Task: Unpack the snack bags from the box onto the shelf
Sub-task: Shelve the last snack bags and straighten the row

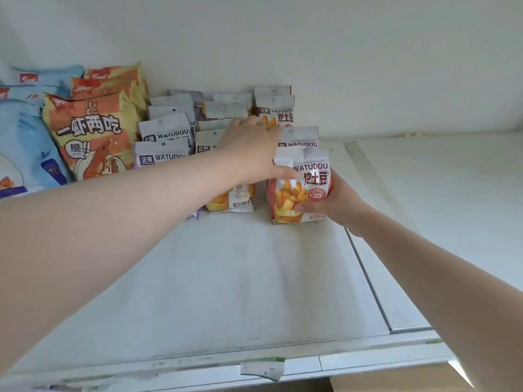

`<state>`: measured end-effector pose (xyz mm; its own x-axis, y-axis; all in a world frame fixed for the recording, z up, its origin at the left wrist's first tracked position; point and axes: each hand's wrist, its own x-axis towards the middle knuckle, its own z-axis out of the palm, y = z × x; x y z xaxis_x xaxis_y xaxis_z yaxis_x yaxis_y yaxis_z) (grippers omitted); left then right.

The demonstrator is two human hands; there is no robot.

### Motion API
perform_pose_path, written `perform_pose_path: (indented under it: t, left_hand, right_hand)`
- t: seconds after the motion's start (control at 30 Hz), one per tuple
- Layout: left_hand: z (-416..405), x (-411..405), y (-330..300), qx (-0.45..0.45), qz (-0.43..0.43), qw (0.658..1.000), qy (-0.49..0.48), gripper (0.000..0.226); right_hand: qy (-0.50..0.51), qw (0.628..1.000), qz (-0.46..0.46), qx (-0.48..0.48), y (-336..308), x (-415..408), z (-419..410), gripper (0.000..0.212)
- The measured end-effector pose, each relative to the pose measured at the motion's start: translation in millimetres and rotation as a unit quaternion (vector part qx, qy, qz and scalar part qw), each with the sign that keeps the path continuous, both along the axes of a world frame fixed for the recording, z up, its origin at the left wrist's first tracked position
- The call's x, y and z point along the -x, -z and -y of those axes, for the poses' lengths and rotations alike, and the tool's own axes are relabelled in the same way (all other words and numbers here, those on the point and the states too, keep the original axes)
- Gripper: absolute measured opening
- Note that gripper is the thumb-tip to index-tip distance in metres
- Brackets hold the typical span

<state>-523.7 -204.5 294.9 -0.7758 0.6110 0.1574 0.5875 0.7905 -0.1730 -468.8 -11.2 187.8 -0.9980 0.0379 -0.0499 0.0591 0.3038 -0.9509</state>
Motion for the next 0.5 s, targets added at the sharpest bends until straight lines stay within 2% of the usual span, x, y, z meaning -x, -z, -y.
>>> perform_pose_path:
  t: [0.1, 0.2, 0.37, 0.5]
  left_hand:
    - [-0.7, 19.5, -12.8, 0.004, 0.046, 0.999, 0.010, 0.100]
    - [-5.0, 36.0, -18.8, 0.053, 0.090, 0.995, -0.006, 0.104]
    - [-3.8, 52.7, -10.6, 0.098, 0.080, 0.992, -0.004, 0.099]
    - [-3.2, 60.4, 1.2, 0.076, 0.059, 0.995, 0.007, 0.083]
  right_hand:
    - [0.000, 1.000, -0.002, 0.000, 3.1, 19.2, 3.6, 0.091]
    - [-0.002, 1.000, -0.012, -0.008, 5.7, 41.1, 9.1, 0.103]
    - [-0.025, 0.999, -0.036, -0.009, 6.2, 69.0, 18.4, 0.110]
    - [-0.029, 0.999, -0.039, -0.016, 6.6, 77.6, 18.1, 0.106]
